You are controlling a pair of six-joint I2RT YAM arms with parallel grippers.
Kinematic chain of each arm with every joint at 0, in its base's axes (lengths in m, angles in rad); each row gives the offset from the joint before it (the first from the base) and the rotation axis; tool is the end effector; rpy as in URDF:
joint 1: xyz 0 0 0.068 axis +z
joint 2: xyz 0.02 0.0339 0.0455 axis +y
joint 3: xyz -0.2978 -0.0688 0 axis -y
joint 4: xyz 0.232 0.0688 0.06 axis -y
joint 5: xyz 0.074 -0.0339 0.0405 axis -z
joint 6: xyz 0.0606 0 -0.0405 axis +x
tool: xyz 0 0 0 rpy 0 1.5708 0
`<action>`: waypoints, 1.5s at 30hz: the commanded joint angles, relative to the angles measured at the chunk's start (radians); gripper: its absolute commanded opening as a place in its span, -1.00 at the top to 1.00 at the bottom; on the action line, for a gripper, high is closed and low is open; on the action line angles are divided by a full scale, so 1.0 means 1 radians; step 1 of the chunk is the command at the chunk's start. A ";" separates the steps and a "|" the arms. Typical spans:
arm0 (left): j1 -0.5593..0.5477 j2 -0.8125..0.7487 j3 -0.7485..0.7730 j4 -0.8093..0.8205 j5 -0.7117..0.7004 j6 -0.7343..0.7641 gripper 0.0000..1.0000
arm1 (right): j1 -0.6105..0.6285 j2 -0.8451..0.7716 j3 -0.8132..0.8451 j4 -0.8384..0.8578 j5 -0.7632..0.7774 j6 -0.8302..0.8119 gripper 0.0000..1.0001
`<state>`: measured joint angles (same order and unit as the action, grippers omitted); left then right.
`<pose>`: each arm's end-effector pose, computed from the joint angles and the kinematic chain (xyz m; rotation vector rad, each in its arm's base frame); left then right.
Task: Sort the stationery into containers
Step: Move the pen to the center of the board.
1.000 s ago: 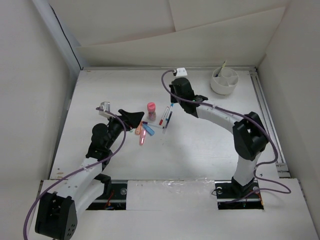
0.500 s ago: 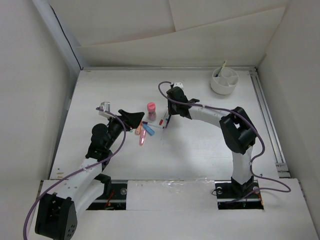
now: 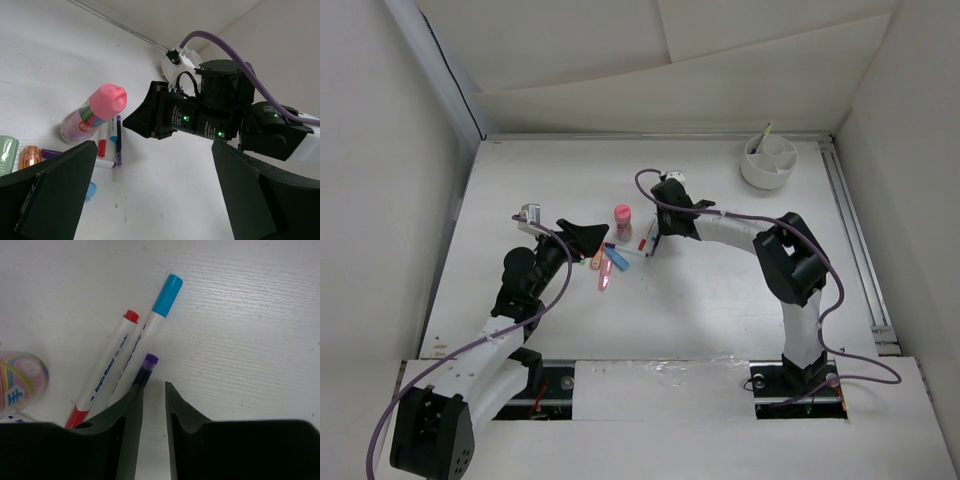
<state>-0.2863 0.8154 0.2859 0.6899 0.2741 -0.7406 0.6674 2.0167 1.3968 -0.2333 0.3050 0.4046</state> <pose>0.1652 -0.0657 0.2860 -0.0997 1.4963 -1.0320 0.3716 0.2697 0.1969 -0.1753 2.3707 0.1409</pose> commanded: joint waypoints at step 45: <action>-0.001 -0.027 0.029 0.036 0.016 0.014 -1.00 | 0.000 -0.003 0.061 0.008 -0.035 0.023 0.51</action>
<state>-0.2863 0.8074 0.2859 0.6899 0.2771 -0.7410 0.6674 2.0747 1.4502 -0.2317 0.2691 0.4259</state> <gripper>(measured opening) 0.997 0.250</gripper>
